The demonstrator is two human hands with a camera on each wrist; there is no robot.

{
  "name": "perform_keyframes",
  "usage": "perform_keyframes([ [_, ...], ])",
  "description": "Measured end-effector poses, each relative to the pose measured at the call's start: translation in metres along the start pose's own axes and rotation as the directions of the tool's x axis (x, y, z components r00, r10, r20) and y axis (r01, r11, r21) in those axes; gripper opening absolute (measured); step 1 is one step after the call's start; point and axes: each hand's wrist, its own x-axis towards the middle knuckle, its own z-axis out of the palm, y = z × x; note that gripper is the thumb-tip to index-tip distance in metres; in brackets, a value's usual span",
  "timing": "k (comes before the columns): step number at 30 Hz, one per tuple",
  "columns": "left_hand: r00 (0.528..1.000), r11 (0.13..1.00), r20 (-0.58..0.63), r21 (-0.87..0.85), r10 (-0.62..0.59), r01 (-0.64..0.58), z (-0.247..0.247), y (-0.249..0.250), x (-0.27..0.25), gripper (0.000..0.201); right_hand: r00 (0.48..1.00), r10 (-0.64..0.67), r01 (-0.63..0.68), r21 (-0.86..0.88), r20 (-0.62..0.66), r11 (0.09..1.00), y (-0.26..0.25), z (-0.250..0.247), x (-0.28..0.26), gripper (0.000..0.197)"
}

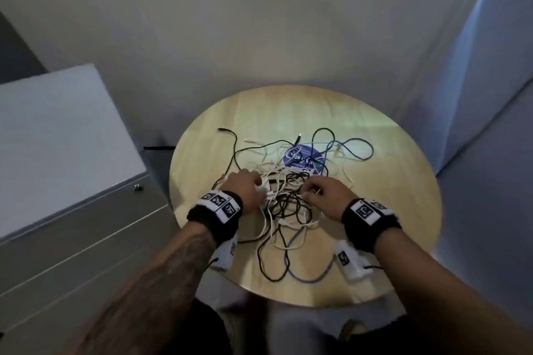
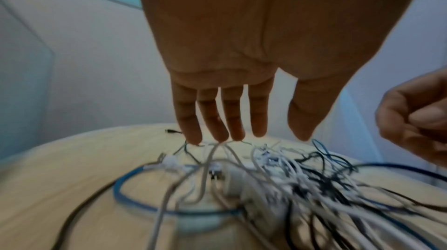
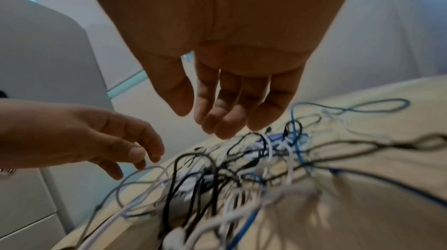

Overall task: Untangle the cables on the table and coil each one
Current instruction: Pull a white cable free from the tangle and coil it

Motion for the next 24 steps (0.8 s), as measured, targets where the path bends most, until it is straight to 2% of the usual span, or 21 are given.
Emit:
perform_keyframes([
  [1, 1.000, 0.998, 0.025, 0.057, 0.004, -0.006, 0.004, 0.002, -0.010, 0.035, 1.000, 0.008, -0.007, 0.018, -0.018, 1.000, -0.002, 0.004, -0.007, 0.013],
  [4, 1.000, 0.972, -0.009, 0.233, 0.000, 0.002, 0.016, 0.006, -0.030, 0.028, 0.997, 0.059, -0.057, 0.033, -0.055, 0.998, -0.016, 0.004, -0.028, 0.011],
  [6, 0.999, 0.949, -0.041, 0.316, -0.009, 0.022, 0.018, 0.008, -0.036, 0.030, 0.995, 0.062, -0.057, 0.059, -0.082, 0.997, -0.017, 0.001, -0.036, 0.006],
  [9, 0.998, 0.912, -0.032, 0.405, -0.058, 0.067, 0.015, 0.011, -0.042, 0.032, 0.994, 0.032, -0.025, 0.069, -0.102, 0.997, -0.016, -0.006, -0.046, 0.009],
  [12, 0.992, 0.921, -0.040, 0.369, -0.116, 0.123, 0.004, 0.014, -0.042, 0.028, 0.995, 0.009, -0.002, 0.073, -0.097, 0.997, -0.017, -0.014, -0.050, 0.011],
  [16, 0.984, 0.980, -0.150, 0.157, -0.098, 0.121, -0.012, 0.026, -0.033, 0.014, 0.986, -0.058, 0.077, 0.122, -0.153, 0.990, -0.027, -0.019, -0.040, 0.007],
  [21, 0.998, 0.929, 0.012, 0.365, -0.065, 0.056, 0.002, 0.017, -0.028, 0.022, 0.977, -0.084, 0.123, 0.197, -0.195, 0.973, -0.034, 0.000, -0.021, 0.007],
  [24, 0.998, 0.952, -0.033, 0.300, -0.047, 0.054, -0.006, 0.016, -0.024, 0.023, 0.977, -0.108, 0.140, 0.173, -0.182, 0.975, -0.034, 0.009, -0.009, 0.008],
])
